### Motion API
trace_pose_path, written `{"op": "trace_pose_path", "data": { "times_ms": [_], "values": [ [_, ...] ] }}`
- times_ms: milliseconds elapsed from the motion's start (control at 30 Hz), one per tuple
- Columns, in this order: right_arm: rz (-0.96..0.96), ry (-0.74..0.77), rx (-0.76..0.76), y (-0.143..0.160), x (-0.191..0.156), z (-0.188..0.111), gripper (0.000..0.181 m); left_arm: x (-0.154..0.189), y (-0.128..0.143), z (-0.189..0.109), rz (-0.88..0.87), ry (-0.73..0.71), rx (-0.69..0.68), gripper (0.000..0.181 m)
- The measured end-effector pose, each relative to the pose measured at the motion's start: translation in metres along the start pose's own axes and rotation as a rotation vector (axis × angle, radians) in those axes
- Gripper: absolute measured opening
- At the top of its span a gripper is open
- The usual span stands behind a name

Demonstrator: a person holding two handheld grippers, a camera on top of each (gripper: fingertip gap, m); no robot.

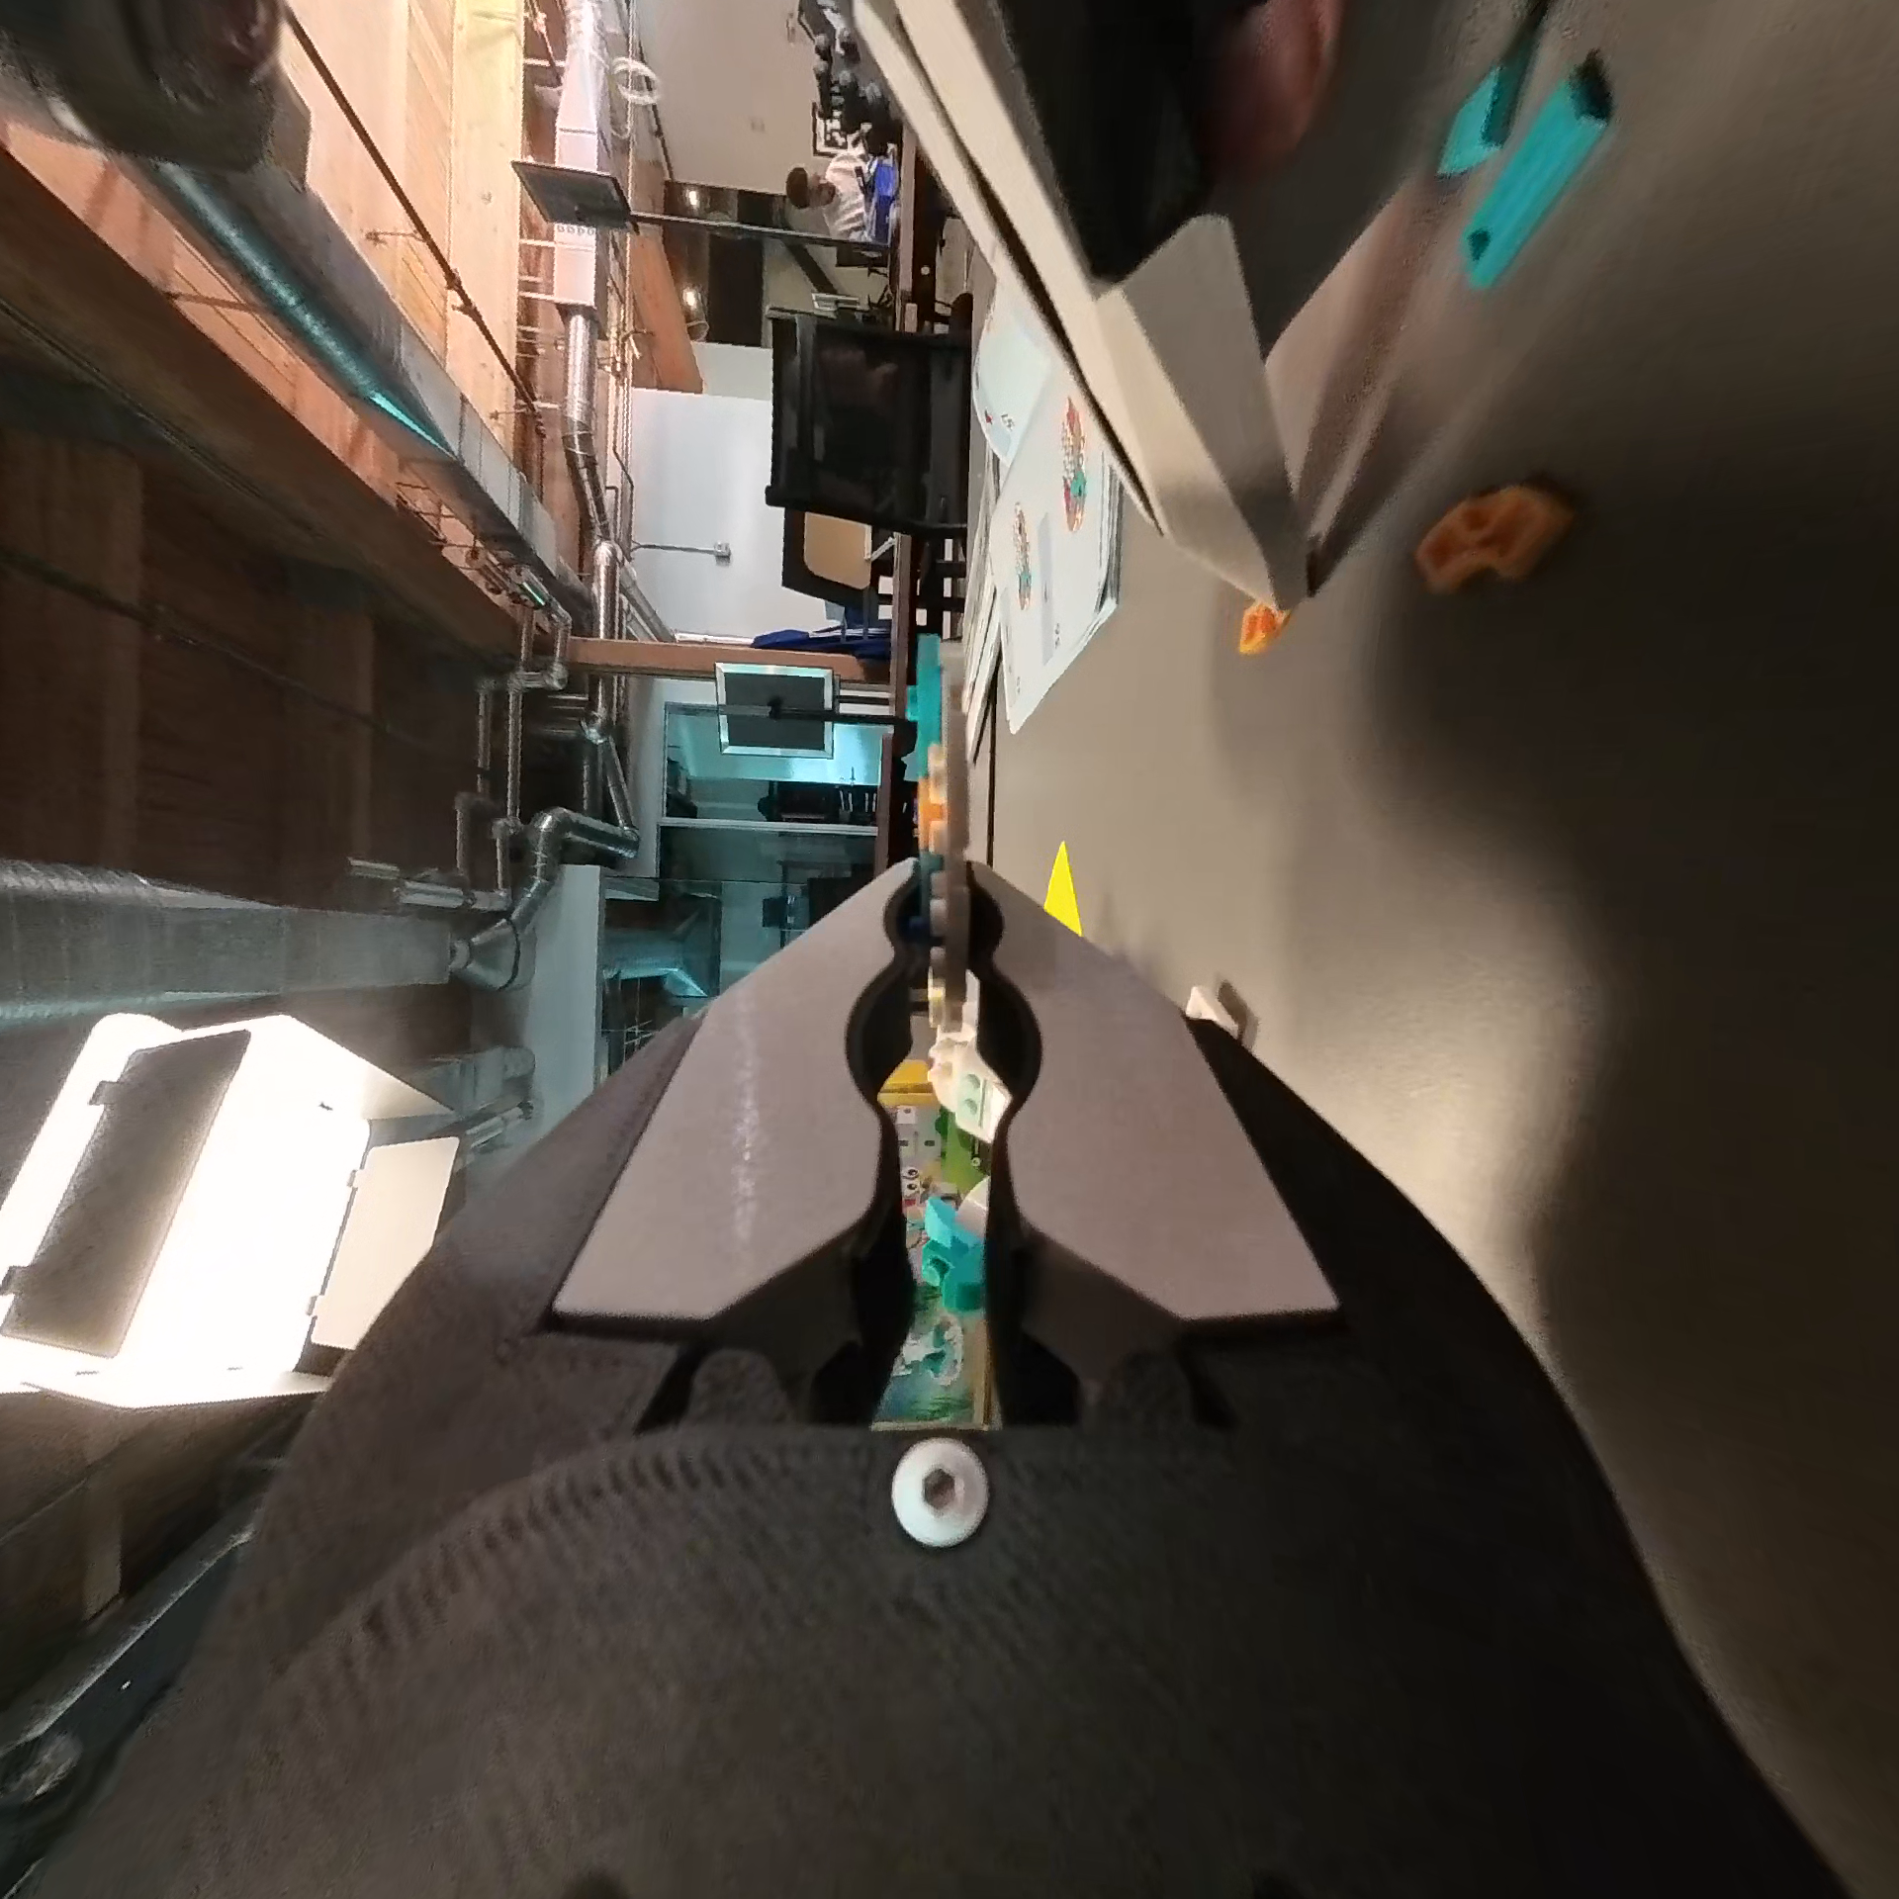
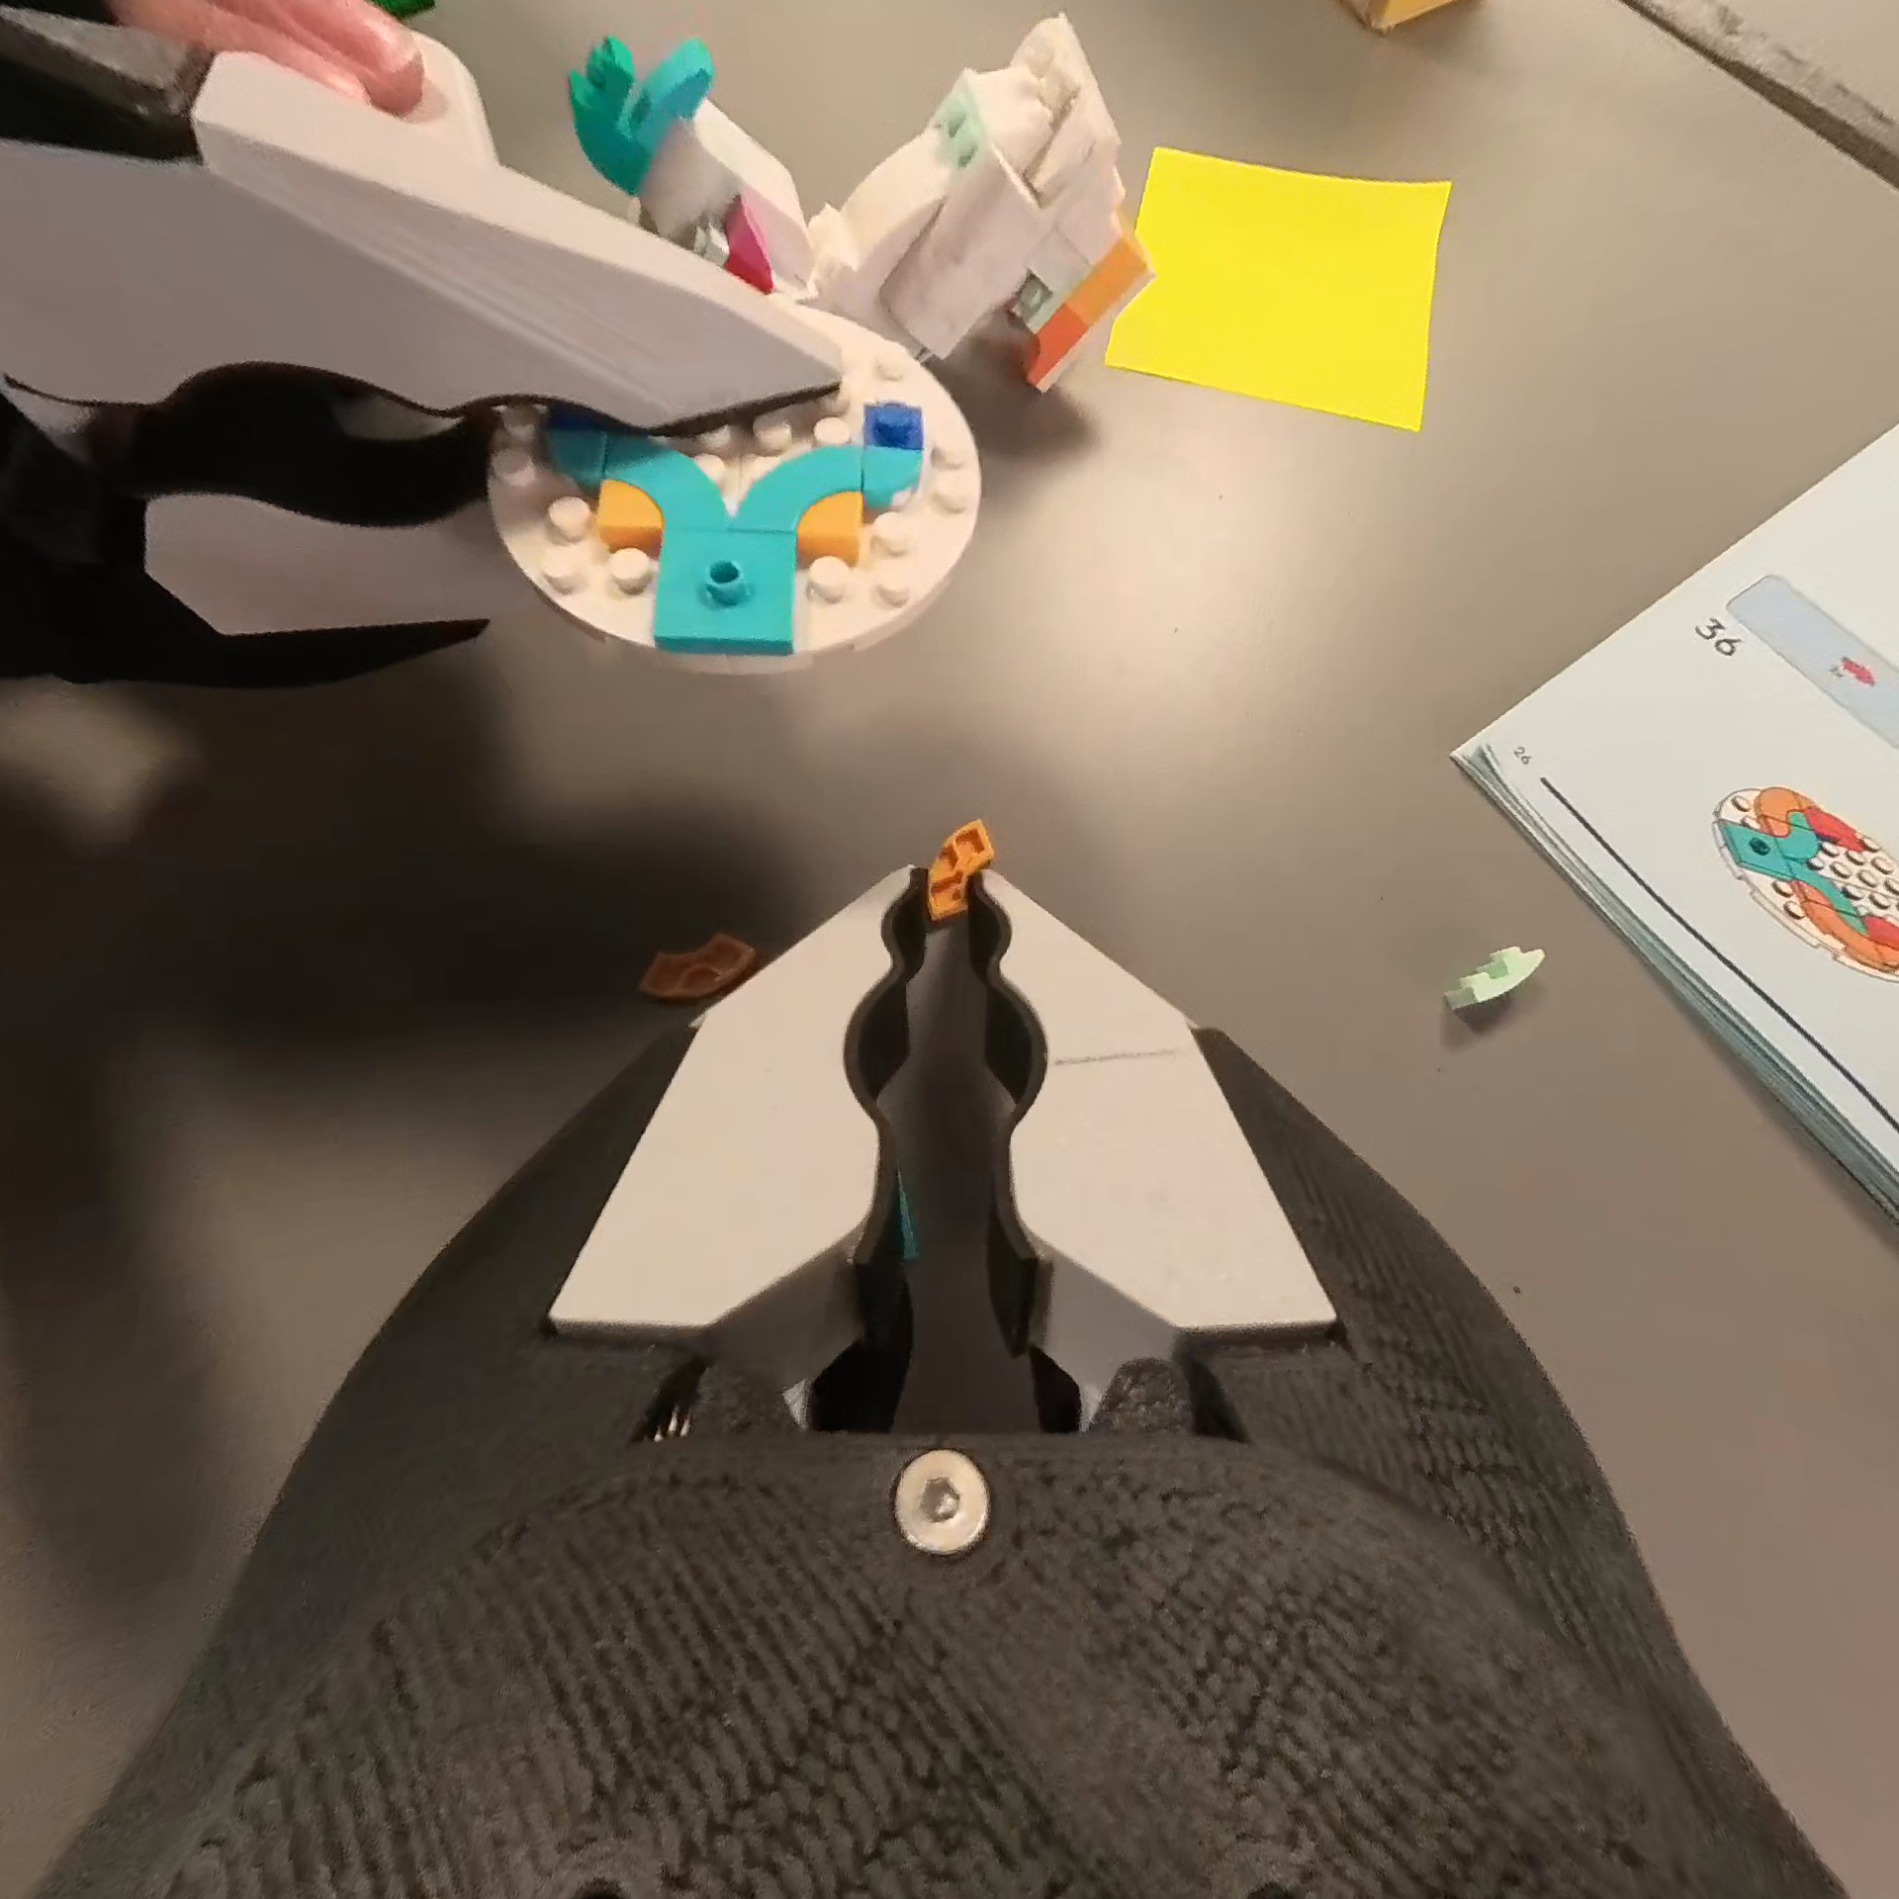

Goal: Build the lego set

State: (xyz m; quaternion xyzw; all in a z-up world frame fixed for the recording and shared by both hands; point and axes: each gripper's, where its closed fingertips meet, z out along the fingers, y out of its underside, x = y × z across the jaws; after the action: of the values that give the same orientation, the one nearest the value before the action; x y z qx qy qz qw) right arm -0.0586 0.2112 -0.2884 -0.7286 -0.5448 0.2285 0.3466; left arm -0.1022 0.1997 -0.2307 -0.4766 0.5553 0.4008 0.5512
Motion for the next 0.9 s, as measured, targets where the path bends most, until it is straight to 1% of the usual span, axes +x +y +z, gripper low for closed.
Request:
{"op": "trace_pose_path", "data": {
  "times_ms": [67, 133, 200, 267, 333, 433, 500, 600, 667, 800, 900],
  "values": [
    [-0.038, 0.002, -0.006, 0.000, 0.000, 0.000, 0.006, 0.000, 0.001, -0.001, -0.006, -0.001, 0.004, 0.004],
    [-0.132, 0.012, 0.001, 0.000, 0.000, -0.003, 0.006, -0.001, 0.002, -0.001, -0.013, -0.001, 0.007, 0.004],
    [-0.252, 0.034, 0.011, -0.001, 0.001, -0.010, 0.005, -0.001, 0.002, -0.002, -0.017, 0.001, 0.013, 0.004],
    [-0.440, 0.080, -0.026, 0.003, 0.007, -0.016, 0.005, 0.000, -0.001, -0.002, -0.015, 0.002, 0.023, 0.004],
    [-0.745, 0.164, -0.110, 0.010, 0.016, -0.025, 0.005, 0.000, -0.004, -0.002, -0.011, 0.004, 0.034, 0.003],
    [-1.298, 0.299, -0.268, 0.014, 0.033, -0.039, 0.005, 0.002, -0.009, -0.002, -0.001, 0.010, 0.051, 0.003],
    [-1.650, 0.338, -0.375, 0.018, 0.038, -0.045, 0.005, 0.002, -0.011, -0.003, -0.001, 0.012, 0.059, 0.003],
    [-2.071, 0.322, -0.503, 0.026, 0.042, -0.051, 0.005, 0.003, -0.012, -0.003, -0.001, 0.017, 0.062, 0.003],
    [-2.262, 0.276, -0.535, 0.031, 0.039, -0.053, 0.005, 0.003, -0.013, -0.003, -0.001, 0.018, 0.066, 0.003],
    [-2.518, 0.087, -0.497, 0.047, 0.020, -0.057, 0.006, 0.003, -0.014, -0.004, 0.000, 0.019, 0.070, 0.003],
    [-2.583, -0.006, -0.444, 0.055, 0.009, -0.060, 0.003, 0.002, -0.015, -0.005, -0.004, 0.016, 0.077, 0.003]
  ]
}}
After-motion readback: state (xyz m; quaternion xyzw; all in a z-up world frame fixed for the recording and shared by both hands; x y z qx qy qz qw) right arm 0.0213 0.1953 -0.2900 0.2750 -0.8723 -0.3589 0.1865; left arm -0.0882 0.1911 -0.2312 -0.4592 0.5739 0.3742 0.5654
